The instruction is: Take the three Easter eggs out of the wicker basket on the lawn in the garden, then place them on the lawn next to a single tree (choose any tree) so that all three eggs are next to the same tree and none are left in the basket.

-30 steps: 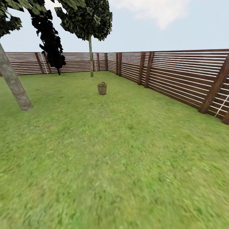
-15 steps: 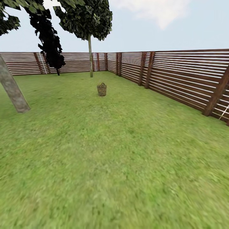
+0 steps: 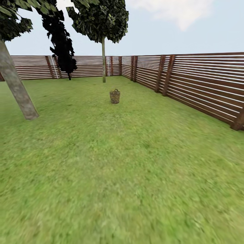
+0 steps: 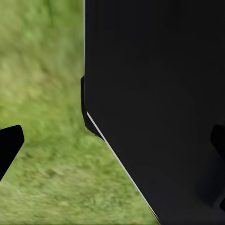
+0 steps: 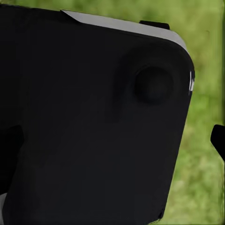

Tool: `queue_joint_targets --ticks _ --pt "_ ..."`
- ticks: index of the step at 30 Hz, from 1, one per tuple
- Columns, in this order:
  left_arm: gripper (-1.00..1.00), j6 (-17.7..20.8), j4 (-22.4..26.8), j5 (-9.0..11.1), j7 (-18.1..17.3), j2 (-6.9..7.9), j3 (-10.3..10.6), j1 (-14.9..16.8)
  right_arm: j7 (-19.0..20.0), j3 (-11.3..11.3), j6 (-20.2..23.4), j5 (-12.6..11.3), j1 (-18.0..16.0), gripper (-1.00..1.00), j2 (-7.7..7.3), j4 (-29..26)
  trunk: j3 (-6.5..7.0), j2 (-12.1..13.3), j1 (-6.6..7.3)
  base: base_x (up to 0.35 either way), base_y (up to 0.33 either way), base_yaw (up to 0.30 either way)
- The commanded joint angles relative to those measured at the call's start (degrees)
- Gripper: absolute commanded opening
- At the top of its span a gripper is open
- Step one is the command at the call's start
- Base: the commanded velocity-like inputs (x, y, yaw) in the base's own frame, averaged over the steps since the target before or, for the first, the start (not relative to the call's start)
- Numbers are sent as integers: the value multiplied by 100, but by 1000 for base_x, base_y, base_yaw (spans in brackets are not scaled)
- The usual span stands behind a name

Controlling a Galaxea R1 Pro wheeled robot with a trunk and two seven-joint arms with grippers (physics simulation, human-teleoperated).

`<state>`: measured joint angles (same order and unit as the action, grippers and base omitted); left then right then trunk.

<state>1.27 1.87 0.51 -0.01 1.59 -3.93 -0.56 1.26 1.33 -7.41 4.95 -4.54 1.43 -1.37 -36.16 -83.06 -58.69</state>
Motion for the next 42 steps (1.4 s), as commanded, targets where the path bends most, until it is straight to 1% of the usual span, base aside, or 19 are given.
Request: queue_joint_targets --ticks 1,4,7,18,42 --pt "100 13 15 6 0 -1 -37 -5 -3 7 -20 49 -3 100 0 5 -4 -2 -4 340 0 288" --pt "100 13 15 4 -1 -1 -36 -5 -3 7 -23 47 -3 100 5 5 -4 -2 -4 340 0 284" --pt "100 13 15 2 -2 -1 -33 -5 -3 15 -22 41 -3 100 4 5 -4 -2 -4 340 0 55" --pt "100 20 15 2 -6 -1 -29 -5 -3 15 -15 54 -3 100 31 14 -4 -2 -4 340 0 4" --pt "100 19 15 2 -3 -9 -29 -5 0 16 3 66 -3 100 31 23 -4 -2 -4 340 0 0"
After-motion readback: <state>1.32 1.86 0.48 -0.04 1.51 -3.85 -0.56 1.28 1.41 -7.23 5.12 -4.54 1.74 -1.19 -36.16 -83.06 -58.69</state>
